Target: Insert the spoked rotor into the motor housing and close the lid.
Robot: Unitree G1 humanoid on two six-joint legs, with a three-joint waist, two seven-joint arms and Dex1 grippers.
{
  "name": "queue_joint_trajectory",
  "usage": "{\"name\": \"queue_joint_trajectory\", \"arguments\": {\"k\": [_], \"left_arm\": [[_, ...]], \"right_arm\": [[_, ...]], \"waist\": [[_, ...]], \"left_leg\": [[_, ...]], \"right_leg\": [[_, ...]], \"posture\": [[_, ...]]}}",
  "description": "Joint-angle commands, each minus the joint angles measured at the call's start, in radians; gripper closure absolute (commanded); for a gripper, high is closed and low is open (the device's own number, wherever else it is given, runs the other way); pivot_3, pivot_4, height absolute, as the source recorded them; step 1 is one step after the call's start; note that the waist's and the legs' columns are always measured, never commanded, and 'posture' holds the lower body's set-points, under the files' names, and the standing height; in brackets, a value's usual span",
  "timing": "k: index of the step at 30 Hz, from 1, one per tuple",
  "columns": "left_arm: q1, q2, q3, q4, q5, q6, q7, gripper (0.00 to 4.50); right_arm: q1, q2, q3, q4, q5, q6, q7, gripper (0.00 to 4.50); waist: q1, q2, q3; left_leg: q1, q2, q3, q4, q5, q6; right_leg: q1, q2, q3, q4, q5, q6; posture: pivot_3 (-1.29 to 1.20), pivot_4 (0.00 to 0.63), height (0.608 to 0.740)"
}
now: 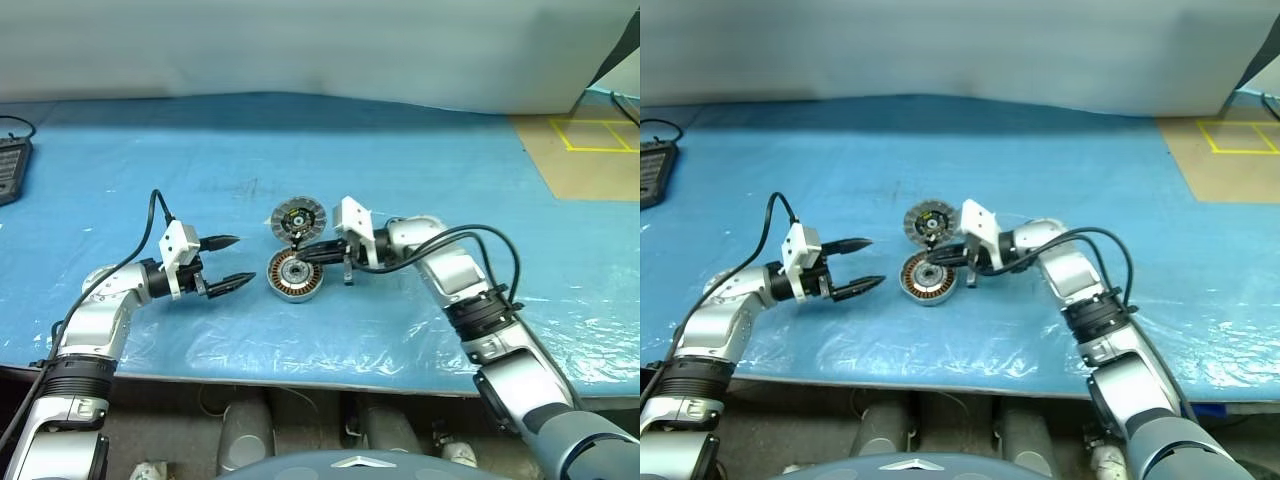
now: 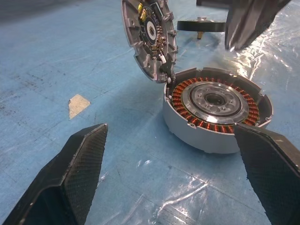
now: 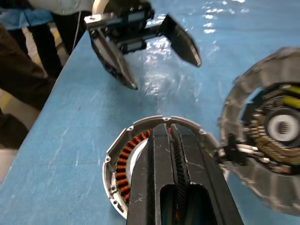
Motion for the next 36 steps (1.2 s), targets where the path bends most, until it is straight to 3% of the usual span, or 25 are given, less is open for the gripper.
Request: {"name": "queue_joint_trajectory", "arguments": {"k": [1,6,11,18,21,24,36], "left_arm": [[-0.010,0.003,0.018,-0.010,-0.010,-0.017,-0.007,0.00],[-0.008,0.001,0.019,-0.011,-0.013,-0.024,-0.012,0.00],[-0.024,-0.009,0.010,0.003,-0.004,-0.024,-0.011,0.00],[-0.027,-0.014,0.009,-0.007,-0.001,-0.014,-0.009,0.00],[-0.024,-0.013,0.009,-0.021,0.001,-0.005,-0.002,0.00],[-0.024,-0.010,0.010,-0.032,0.001,0.004,0.004,0.00],[-0.023,-0.014,0.006,-0.048,0.010,0.013,0.025,0.00]], "right_arm": [[0.013,-0.079,-0.080,-0.019,0.010,0.016,-0.031,4.45],[-0.015,-0.262,-0.159,0.115,-0.065,-0.044,-0.101,4.45],[-0.029,-0.363,-0.168,0.202,-0.121,-0.102,-0.126,3.27],[-0.013,-0.379,-0.185,0.204,-0.093,-0.081,-0.096,3.27],[-0.011,-0.384,-0.181,0.226,-0.110,-0.098,-0.106,2.70],[-0.010,-0.389,-0.175,0.239,-0.118,-0.109,-0.102,1.75],[0.026,-0.407,-0.168,0.253,-0.121,-0.108,-0.068,1.75]], "waist": [[0.000,0.000,0.000],[0.004,0.000,0.000],[-0.003,0.000,0.000],[0.000,0.000,0.000],[0.001,0.000,0.000],[0.002,0.000,0.000],[0.001,0.000,0.000]], "left_leg": [[0.000,0.000,0.000,0.000,0.000,0.000],[0.000,-0.001,0.000,0.000,0.000,-0.001],[0.000,0.000,0.001,-0.002,0.000,0.000],[-0.001,0.000,0.001,-0.001,-0.001,0.001],[-0.001,0.000,0.001,-0.001,-0.001,0.003],[-0.001,0.000,0.001,-0.001,-0.001,0.003],[-0.001,0.000,0.001,0.000,-0.001,0.003]], "right_leg": [[0.000,0.000,0.000,0.000,0.000,0.000],[0.000,0.000,0.000,-0.001,0.000,0.000],[0.000,0.001,0.000,-0.002,0.000,0.000],[-0.001,0.001,0.000,-0.002,0.000,0.000],[-0.001,0.001,0.000,-0.002,0.000,0.000],[-0.001,0.001,0.000,-0.001,0.000,0.000],[-0.001,0.001,0.000,-0.001,0.000,0.000]], "posture": [[0.00,0.150,0.740],[0.00,0.150,0.740],[0.00,0.150,0.740],[0.00,0.150,0.740],[0.00,0.150,0.740],[0.00,0.150,0.740],[0.00,0.150,0.740]]}}
